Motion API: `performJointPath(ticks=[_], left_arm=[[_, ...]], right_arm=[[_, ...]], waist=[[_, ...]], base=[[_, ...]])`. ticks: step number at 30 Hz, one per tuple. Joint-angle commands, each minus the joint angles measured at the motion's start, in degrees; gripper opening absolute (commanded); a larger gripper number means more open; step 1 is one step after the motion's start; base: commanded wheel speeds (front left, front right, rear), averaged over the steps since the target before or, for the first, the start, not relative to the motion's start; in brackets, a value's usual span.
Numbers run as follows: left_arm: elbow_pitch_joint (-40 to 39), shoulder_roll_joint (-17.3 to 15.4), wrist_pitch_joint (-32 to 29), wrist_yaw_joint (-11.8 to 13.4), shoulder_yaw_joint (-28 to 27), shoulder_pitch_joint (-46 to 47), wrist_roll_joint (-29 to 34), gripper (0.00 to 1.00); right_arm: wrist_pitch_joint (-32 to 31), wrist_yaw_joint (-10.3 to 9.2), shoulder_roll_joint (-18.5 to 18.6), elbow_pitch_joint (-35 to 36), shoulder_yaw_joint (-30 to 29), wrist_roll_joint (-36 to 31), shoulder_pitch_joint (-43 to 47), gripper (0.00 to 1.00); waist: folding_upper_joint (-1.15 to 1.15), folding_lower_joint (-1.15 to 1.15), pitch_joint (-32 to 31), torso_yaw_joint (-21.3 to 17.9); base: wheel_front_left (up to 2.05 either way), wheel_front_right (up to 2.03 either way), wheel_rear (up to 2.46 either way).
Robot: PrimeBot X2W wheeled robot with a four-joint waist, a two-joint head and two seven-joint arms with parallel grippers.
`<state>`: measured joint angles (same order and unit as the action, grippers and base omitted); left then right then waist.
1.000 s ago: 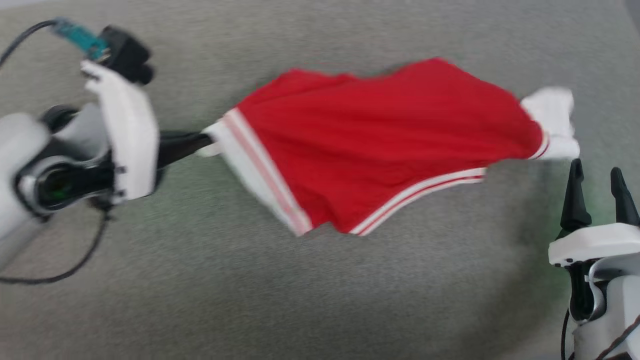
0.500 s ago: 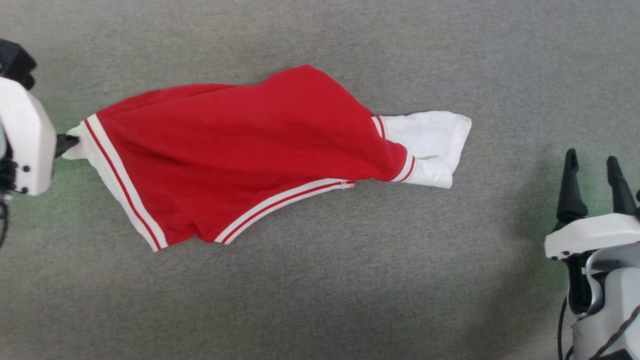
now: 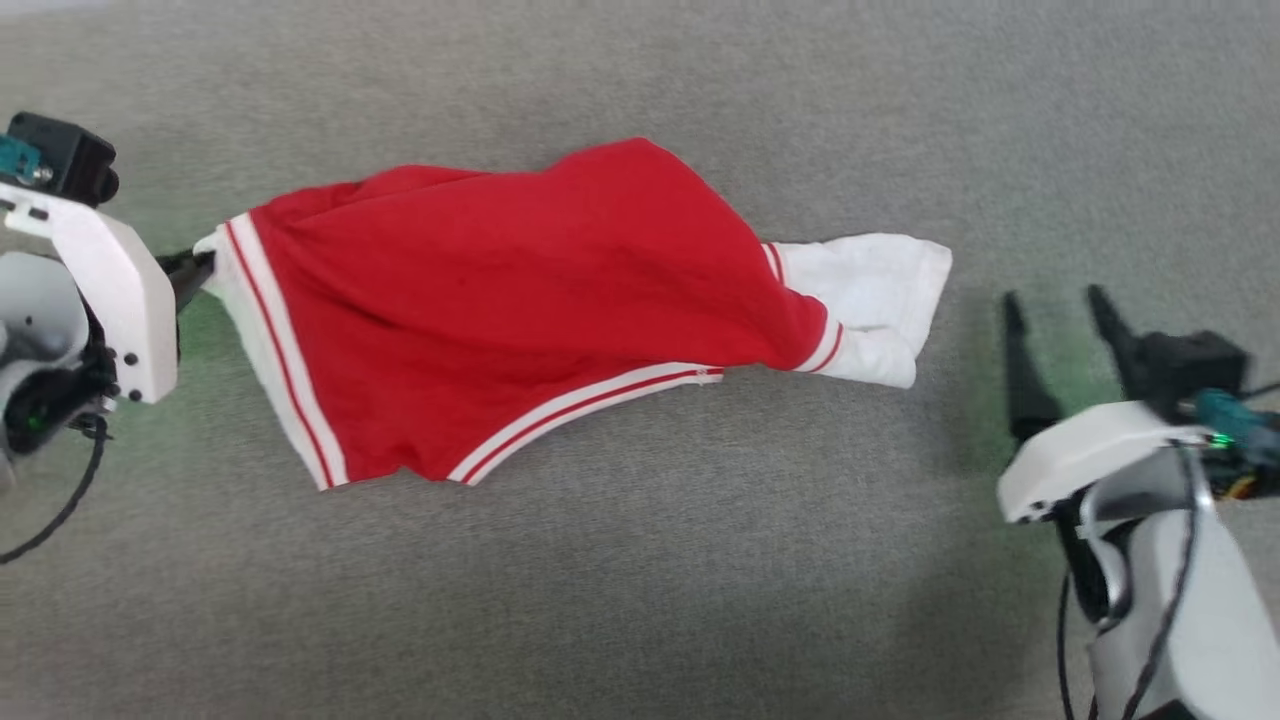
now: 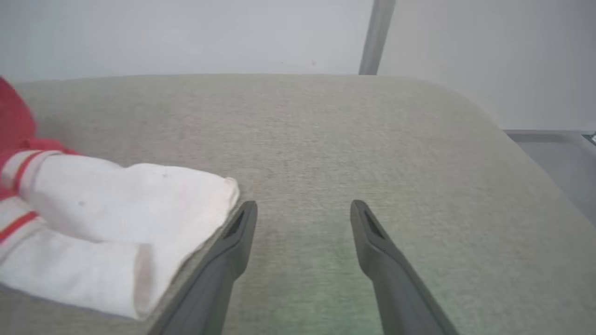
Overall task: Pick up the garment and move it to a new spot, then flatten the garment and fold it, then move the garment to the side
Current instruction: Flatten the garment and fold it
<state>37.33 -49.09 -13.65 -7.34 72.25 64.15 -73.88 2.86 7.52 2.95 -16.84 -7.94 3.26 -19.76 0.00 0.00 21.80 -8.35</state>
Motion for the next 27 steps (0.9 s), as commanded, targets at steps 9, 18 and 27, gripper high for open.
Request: performJointPath(ticks=[9,18,27], left_arm=[[0.89,2.76,19.25,0.12,-0.83,-8.47,2.27,1.00],[-1.55,7.50,28.76,5.05,-5.06,-16.75,3.17,1.00],[-11.16,11.15,28.90,9.67,-23.28,-27.66,11.06,1.00]], right_arm=[[-15.91,-0.06,13.82,8.63,15.98,5.84,3.47,1.00],[-32.51,-0.06,26.65,18.79,24.54,17.98,4.56,1.00],[-39.56,-0.07,28.62,19.54,23.67,20.91,2.90,1.00]], waist=[[0.00,0.00,-4.06,5.33],[0.00,0.00,-4.96,8.56],[0.00,0.00,-1.97,12.02]], base=[[0.00,0.00,0.00],[0.00,0.00,0.00],[0.00,0.00,0.00]])
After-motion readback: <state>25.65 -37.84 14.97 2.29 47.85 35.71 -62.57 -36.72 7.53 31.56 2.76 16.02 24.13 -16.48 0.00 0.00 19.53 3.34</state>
